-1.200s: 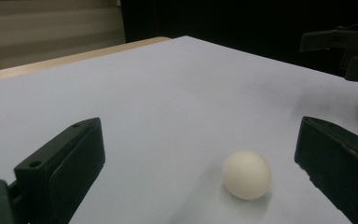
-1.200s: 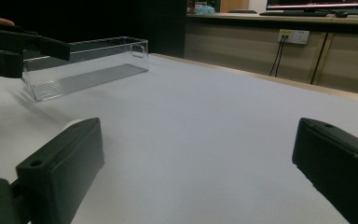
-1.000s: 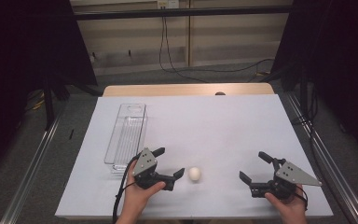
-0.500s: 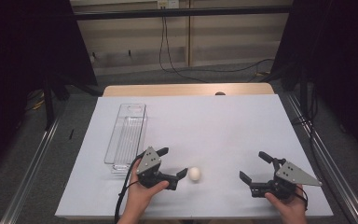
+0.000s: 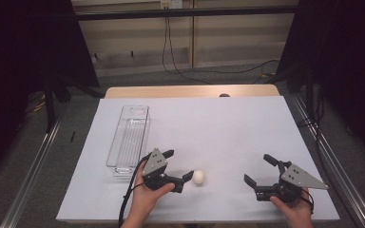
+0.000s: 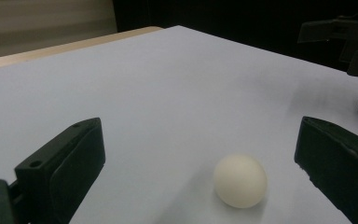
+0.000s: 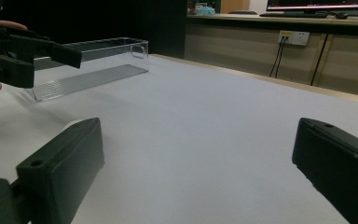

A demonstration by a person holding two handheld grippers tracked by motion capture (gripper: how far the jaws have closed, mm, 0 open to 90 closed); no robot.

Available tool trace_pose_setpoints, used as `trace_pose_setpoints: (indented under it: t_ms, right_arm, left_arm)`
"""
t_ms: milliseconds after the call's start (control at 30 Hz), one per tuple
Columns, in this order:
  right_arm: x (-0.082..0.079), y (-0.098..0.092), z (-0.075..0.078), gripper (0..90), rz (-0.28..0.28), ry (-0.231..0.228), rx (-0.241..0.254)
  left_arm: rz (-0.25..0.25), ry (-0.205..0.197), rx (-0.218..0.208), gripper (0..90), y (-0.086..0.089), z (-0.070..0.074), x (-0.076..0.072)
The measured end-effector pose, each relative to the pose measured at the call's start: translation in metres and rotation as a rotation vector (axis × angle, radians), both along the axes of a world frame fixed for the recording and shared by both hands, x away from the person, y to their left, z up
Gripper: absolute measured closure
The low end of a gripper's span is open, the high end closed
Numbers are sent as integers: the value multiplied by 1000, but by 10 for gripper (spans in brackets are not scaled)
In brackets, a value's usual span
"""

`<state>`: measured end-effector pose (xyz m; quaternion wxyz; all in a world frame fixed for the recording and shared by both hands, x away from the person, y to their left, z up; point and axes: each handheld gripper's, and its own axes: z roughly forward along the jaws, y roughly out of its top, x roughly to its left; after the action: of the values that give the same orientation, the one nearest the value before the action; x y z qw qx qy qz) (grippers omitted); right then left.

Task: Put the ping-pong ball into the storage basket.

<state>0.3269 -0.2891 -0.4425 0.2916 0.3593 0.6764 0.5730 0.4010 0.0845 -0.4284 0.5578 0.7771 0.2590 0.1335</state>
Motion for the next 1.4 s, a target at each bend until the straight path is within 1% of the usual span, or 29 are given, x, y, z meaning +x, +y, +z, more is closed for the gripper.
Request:
trace_pose_setpoints:
  t_ms: [33, 100, 167, 233, 267, 333, 400, 467, 533, 567, 600, 700, 733, 767, 833, 900, 967, 1000, 1033, 1133, 1167, 1233, 1267, 1367, 1400]
  right_arm:
    - [0, 0, 0, 14, -1, 0, 1]
    - [0, 0, 0, 14, -7, 1, 10]
    - [0, 0, 0, 14, -6, 1, 7]
    - [0, 0, 0, 14, -6, 4, 5]
    - [0, 0, 0, 14, -6, 5, 5]
    - [0, 0, 0, 14, -8, 6, 7]
    - [0, 0, 0, 14, -8, 7, 8]
    - [1, 0, 0, 14, -6, 6, 6]
    - [1, 0, 0, 14, -6, 8, 7]
    - [1, 0, 0, 14, -5, 9, 7]
    - [1, 0, 1, 14, -5, 9, 8]
    - [2, 0, 1, 14, 2, 0, -1]
    - [2, 0, 1, 14, 2, 0, -1]
    - [2, 0, 1, 14, 3, -1, -2]
    - [3, 1, 1, 14, -1, 0, 5]
    - [3, 1, 0, 14, 4, 3, 1]
    - [3, 1, 0, 14, 3, 6, 1]
    - [3, 1, 0, 14, 3, 6, 1]
    - [3, 1, 0, 14, 3, 7, 3]
    - [3, 1, 1, 14, -4, 4, 5]
    - [3, 1, 1, 14, -2, 4, 4]
    - [3, 0, 2, 14, -4, 1, 4]
    - [3, 0, 1, 14, -9, -1, 6]
    - [3, 0, 1, 14, -4, 4, 5]
    - [4, 0, 1, 14, -1, 5, 2]
  left_arm:
    - [2, -5, 7, 18, 0, 0, 0]
    - [4, 8, -4, 18, -2, -1, 0]
    - [-2, 2, 10, 18, -2, -1, 1]
    - [-2, 9, 13, 18, -4, -1, 1]
    - [-12, 11, 22, 18, -4, -1, 2]
    - [-7, 13, 31, 18, -4, -1, 3]
    - [-17, 17, 29, 18, -5, -2, 3]
    - [-14, 22, 43, 18, -6, -2, 3]
    - [-28, 31, 27, 18, -7, -3, 3]
    - [-39, 34, 27, 19, -8, -4, 4]
    - [-28, 33, 37, 18, -8, -4, 3]
    - [-30, 41, 58, 18, -9, -3, 3]
    - [-43, 42, 41, 18, -10, -4, 3]
    - [-34, 45, 65, 18, -10, -3, 2]
    - [-32, 45, 60, 17, -11, -4, 2]
    - [-37, 49, 71, 17, -11, -4, 3]
    - [-43, 55, 60, 17, -12, -5, 3]
    - [-37, 55, 75, 17, -12, -5, 3]
    - [-44, 59, 68, 17, -12, -5, 3]
    - [-59, 61, 78, 17, -13, -5, 3]
    - [-63, 66, 73, 18, -14, -5, 3]
    - [-62, 74, 78, 18, -14, -6, 3]
    - [-62, 73, 87, 17, -14, -6, 3]
    - [-68, 87, 82, 18, -15, -6, 3]
    - [-71, 91, 88, 18, -15, -6, 3]
